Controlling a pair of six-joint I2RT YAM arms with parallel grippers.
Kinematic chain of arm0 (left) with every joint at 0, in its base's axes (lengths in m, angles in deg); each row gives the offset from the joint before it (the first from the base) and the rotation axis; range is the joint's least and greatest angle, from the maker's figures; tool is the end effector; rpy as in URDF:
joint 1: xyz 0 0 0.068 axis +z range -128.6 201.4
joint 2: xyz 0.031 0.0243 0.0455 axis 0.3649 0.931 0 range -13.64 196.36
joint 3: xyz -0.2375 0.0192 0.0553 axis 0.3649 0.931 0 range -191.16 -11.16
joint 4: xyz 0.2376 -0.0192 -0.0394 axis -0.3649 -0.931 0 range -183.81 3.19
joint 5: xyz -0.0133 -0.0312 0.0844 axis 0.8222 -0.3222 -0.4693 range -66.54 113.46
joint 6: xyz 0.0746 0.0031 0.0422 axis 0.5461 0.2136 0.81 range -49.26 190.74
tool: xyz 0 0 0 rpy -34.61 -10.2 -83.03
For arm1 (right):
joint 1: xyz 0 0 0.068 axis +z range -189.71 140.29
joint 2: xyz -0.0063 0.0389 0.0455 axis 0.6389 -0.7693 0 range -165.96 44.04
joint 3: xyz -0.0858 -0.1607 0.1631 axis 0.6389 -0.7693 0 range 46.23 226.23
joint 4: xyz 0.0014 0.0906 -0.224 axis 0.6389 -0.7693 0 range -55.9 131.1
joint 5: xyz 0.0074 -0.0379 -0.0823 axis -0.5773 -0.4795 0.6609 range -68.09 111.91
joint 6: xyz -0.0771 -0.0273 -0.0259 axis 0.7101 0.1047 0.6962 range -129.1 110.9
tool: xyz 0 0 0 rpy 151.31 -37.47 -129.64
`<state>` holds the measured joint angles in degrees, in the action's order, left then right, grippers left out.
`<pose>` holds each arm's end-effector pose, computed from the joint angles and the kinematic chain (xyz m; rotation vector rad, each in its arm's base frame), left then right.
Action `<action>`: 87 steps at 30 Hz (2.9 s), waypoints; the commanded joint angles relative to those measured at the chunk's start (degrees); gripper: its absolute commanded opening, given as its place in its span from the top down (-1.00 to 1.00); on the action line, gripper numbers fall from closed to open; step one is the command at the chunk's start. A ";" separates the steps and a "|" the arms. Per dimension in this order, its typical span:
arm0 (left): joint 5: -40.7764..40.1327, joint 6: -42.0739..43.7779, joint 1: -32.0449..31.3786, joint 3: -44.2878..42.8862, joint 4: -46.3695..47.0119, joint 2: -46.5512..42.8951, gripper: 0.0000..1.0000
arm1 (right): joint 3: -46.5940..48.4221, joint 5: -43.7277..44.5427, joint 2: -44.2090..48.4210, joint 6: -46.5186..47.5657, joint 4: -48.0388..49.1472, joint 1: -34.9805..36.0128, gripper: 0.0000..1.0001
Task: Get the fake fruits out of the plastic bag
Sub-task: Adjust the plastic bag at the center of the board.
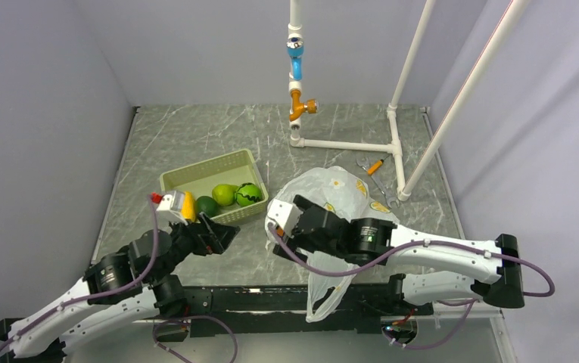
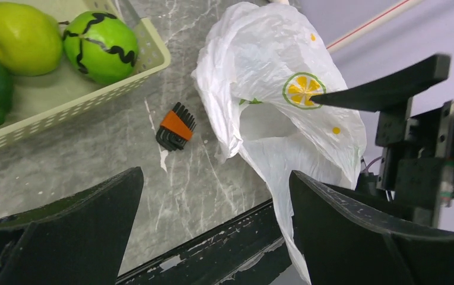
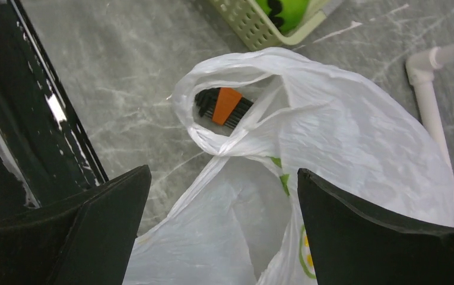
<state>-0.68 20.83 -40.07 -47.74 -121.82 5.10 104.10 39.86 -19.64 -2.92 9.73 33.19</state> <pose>0.0888 -0.0984 0.2722 -0.1086 1.9525 -0.9442 0.0989 0.2426 0.2727 -1.2637 1.8012 0.3097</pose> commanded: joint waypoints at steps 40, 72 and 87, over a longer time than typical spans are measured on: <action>24.80 9.80 0.01 10.13 29.52 3.43 -0.99 | -3.30 -23.44 4.65 0.79 19.20 -12.02 1.00; 6.31 17.53 -9.26 17.00 91.12 61.61 -0.44 | 20.12 -33.29 -0.63 -12.61 6.77 -19.89 1.00; 15.12 9.55 -4.54 11.10 69.54 65.11 -0.29 | 18.30 -35.90 4.21 -3.32 1.75 -26.93 1.00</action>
<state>10.23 29.14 -42.91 -32.02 -44.35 74.96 124.99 4.76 -16.17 -8.61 10.23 7.53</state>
